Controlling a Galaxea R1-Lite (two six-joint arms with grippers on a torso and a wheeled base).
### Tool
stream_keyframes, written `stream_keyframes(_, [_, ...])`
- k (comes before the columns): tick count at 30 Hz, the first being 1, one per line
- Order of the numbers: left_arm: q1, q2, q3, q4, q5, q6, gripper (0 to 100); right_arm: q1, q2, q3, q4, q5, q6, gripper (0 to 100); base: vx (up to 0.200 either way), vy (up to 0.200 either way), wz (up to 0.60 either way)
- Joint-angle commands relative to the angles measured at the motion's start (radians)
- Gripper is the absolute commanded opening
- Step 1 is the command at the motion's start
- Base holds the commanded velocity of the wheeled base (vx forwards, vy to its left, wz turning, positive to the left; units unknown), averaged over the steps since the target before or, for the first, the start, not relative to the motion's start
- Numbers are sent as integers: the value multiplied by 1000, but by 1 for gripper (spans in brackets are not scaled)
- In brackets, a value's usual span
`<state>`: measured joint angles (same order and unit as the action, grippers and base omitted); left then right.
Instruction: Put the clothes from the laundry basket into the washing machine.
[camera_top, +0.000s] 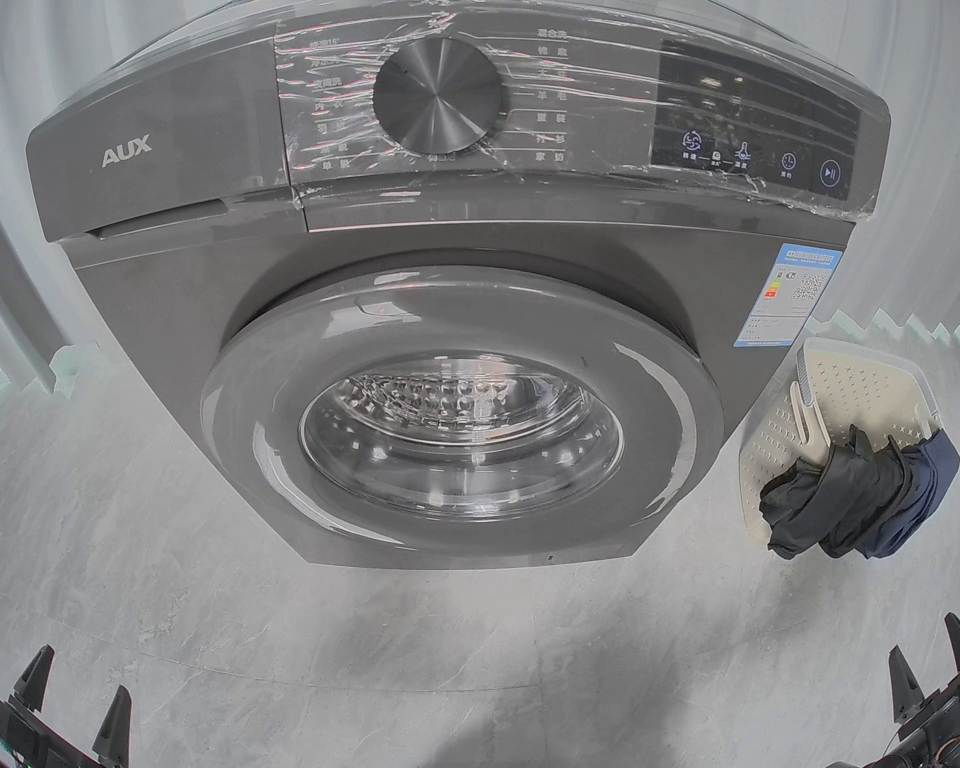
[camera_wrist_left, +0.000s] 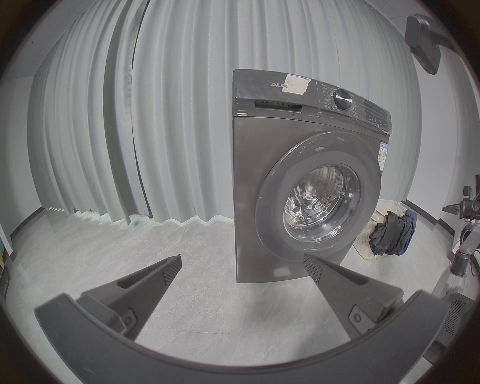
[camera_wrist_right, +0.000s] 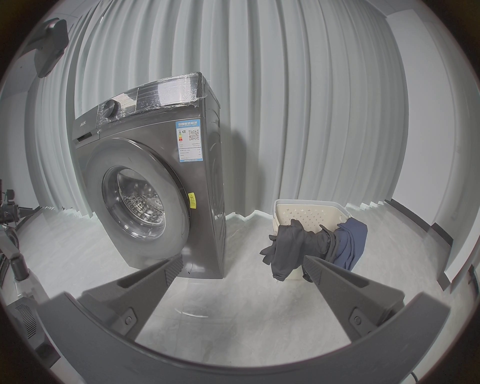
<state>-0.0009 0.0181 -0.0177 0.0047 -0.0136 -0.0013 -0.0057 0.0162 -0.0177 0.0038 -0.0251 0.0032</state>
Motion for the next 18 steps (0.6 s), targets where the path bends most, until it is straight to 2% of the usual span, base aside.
stream_keyframes(1, [-1,-17,16,0,0,-2,100,1,-10,16,1,-4,3,100,200,0,0])
stream_keyframes(3, [1,-17,16,0,0,0,100,1,-10,18,1,-6,3,100,200,0,0])
stream_keyframes(10, [-1,-17,16,0,0,0,100,0,-16,-18,-24,5,-3,100,0,0,0])
stream_keyframes(11, [-1,-17,16,0,0,0,100,3,21,-169,-88,2,1,100,0,0,0])
stream_keyframes(13, [1,-17,16,0,0,1,100,16,137,-289,-94,5,-3,100,0,0,0])
stream_keyframes(15, [1,-17,16,0,0,1,100,49,211,-317,-87,19,-3,100,0,0,0])
stream_keyframes(18, [-1,-17,16,0,0,1,100,121,335,-266,-39,54,-3,100,0,0,0])
